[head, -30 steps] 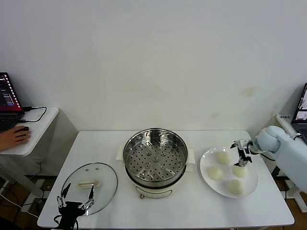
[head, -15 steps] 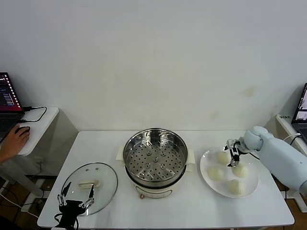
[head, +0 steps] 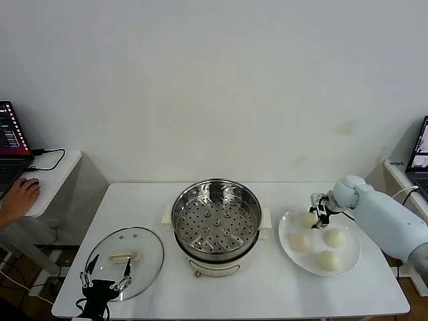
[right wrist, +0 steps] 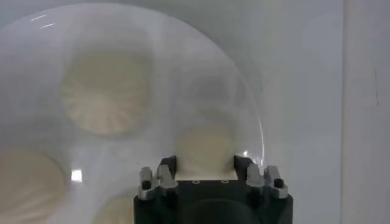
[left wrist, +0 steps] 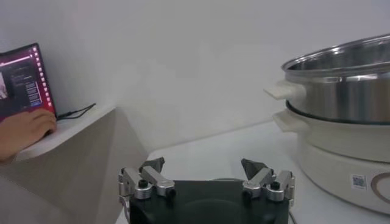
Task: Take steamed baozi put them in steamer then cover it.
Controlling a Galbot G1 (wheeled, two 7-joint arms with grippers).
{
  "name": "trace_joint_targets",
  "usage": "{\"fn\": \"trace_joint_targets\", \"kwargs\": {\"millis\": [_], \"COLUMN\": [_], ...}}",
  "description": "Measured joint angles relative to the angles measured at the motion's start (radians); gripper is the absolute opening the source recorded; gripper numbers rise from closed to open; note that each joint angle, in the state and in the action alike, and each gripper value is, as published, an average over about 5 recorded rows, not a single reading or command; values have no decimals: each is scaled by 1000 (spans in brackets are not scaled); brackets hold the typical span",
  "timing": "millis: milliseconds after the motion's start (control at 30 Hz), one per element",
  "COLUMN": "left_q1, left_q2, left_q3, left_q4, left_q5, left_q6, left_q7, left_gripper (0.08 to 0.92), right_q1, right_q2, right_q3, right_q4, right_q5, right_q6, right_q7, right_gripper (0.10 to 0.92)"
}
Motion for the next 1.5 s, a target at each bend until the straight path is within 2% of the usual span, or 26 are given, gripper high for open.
{"fn": "trace_joint_targets", "kwargs": {"millis": [333,600,800,1000,1500], "left_q1": [2,1,-7,-17,-27], "left_q2": [4,5,8,6,-6], "left_q3": [14,13,9,7,5], "left_q4": [-1,7,19,30,34], "left_q5": [-26,-71,-92,-97,-96], "left_q6": [-2,-15,-30,-37,-54], "left_q7": [6,9,11,10,9], "left_gripper": [823,823,823,823,823], "right_q1": [174,411,546,607,636], "right_q2": [-95,-87,-13,97,371], "right_q3": [-115,-280,-404,-497,-646], "right_q4": [148,267,317,322,269], "right_q5": [131,313,426,472,398], "right_q6": [-17,-15,8,64,248], "right_q7": [-6,11,28,49,89], "right_gripper": [593,594,594,595,597]}}
